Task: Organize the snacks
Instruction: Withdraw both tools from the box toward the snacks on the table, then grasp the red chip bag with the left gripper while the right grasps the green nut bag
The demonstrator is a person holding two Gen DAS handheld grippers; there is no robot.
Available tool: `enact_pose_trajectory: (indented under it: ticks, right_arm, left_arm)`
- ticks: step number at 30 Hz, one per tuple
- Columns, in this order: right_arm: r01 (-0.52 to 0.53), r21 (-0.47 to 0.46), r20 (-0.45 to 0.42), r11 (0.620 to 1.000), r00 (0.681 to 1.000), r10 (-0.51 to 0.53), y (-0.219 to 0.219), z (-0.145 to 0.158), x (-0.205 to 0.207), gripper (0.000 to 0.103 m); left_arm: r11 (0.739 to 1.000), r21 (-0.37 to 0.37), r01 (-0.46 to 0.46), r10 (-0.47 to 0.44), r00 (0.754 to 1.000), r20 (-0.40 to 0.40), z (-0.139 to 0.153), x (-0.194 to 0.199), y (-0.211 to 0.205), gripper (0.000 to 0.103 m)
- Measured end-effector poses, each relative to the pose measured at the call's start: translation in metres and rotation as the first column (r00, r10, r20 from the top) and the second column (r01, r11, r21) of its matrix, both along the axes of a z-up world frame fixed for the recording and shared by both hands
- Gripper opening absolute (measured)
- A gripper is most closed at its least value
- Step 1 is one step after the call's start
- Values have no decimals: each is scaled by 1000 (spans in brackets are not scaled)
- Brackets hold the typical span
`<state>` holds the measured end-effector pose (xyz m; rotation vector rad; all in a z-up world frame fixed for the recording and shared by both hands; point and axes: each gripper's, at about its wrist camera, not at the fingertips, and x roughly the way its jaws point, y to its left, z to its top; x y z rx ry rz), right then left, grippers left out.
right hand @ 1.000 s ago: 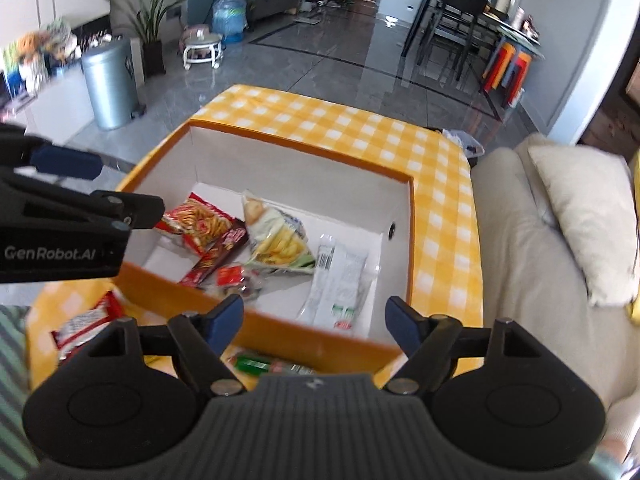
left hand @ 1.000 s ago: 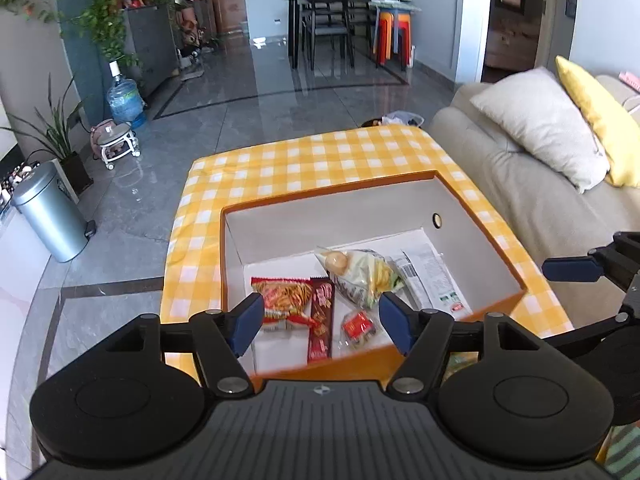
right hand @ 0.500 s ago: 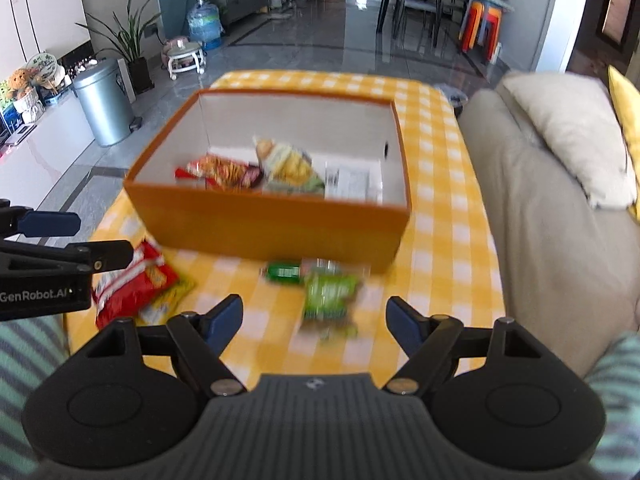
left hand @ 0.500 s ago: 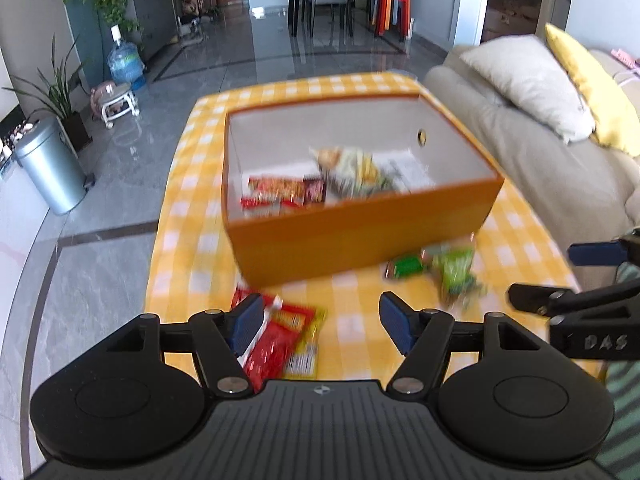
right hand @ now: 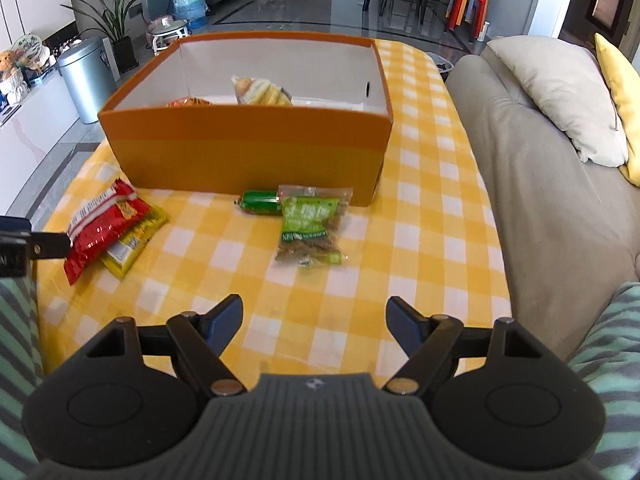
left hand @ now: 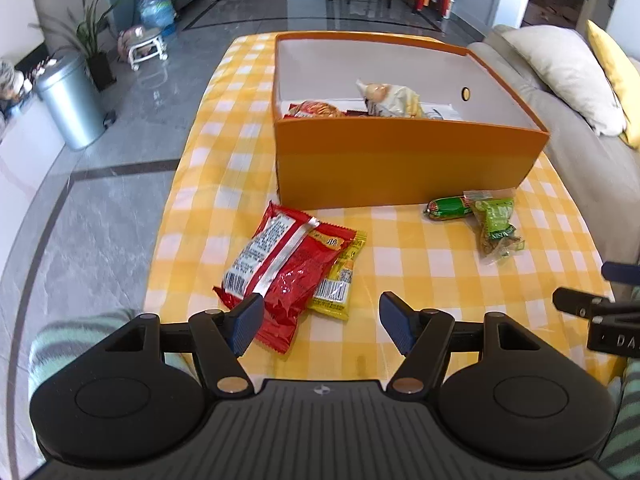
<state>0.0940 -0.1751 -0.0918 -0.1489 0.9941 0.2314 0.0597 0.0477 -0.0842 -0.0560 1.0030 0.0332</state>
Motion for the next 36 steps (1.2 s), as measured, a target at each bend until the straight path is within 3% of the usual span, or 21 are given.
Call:
enact_pose_trajectory:
  ticks: [8,16,22,26,31,36]
  right_arm:
    - [-39,34,12,999,999,38,5,-12,3,76]
    - [-54,39,30,998,998,53,11,-24,14,76]
    - [-66,37,62,997,996,64,17,-34,23,76]
    - [-92,26,106,995,990,89,23,-42,31,76]
    - [-56,46,108,997,993,51,23,-55,50,76]
    - [-21,54,106,998,994,16,21,-68,64,75]
  left_arm:
    - [1000,-24,5,-5,1000,-20,-7,12,7,79]
    - [998,4,58,-57,990,-131,-28,48,23,85]
    - [996,68,62,-49,981,-185,-53,63,31,86]
    - [994,36,101,-92,979,-181,-60,66,32,88]
    - [986,100,136,-119,980,-160,-66,70,24,91]
    - [988,87,129,-115,982,-147,-69,74,26,92]
